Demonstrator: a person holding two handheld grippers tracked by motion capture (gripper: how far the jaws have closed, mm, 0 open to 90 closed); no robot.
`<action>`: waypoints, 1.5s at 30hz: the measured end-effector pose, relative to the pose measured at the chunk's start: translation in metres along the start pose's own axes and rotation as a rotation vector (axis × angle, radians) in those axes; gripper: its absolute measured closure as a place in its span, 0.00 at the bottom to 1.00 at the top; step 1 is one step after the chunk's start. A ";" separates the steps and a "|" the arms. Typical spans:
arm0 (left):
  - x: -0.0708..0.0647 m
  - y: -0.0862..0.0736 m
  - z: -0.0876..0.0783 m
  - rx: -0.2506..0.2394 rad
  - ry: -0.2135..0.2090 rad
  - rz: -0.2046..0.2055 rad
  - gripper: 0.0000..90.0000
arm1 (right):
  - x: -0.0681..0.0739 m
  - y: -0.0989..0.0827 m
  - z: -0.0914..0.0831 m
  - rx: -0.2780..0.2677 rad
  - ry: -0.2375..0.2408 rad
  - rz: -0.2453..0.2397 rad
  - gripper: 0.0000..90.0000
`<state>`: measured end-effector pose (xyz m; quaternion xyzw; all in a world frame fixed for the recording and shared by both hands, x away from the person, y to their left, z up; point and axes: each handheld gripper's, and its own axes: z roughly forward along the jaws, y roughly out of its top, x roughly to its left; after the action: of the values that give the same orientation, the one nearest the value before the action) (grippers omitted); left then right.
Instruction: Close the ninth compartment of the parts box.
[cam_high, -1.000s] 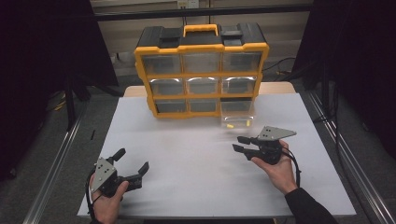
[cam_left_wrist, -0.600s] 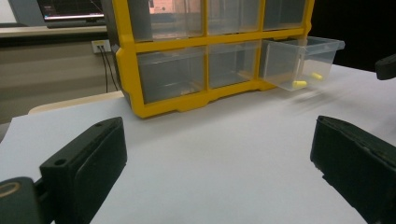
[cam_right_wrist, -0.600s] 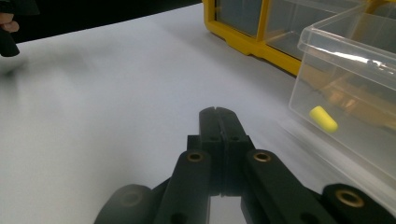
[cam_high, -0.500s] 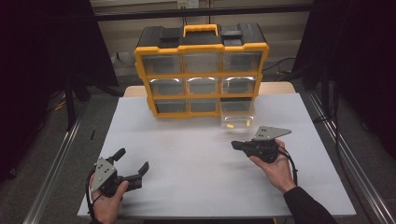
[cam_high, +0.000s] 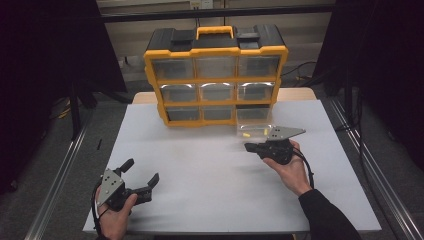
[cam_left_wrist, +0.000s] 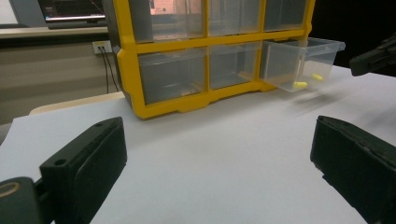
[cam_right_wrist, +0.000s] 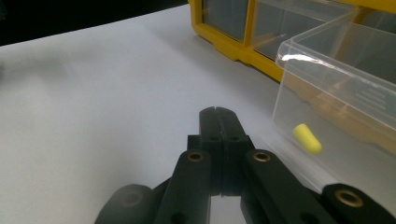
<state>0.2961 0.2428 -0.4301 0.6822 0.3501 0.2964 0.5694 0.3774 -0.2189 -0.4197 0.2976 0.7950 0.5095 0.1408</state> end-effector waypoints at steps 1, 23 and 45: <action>0.000 0.000 0.000 0.001 0.000 -0.001 0.04 | -0.001 0.001 0.001 0.002 0.001 -0.003 1.00; 0.000 0.000 0.000 0.000 0.000 0.000 0.04 | -0.020 0.006 0.018 0.022 -0.063 -0.015 1.00; 0.000 0.000 0.000 -0.001 -0.002 -0.001 0.04 | -0.031 0.005 0.028 0.017 -0.113 0.004 1.00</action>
<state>0.2965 0.2426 -0.4305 0.6820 0.3500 0.2954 0.5702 0.4177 -0.2162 -0.4303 0.3288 0.7895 0.4853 0.1819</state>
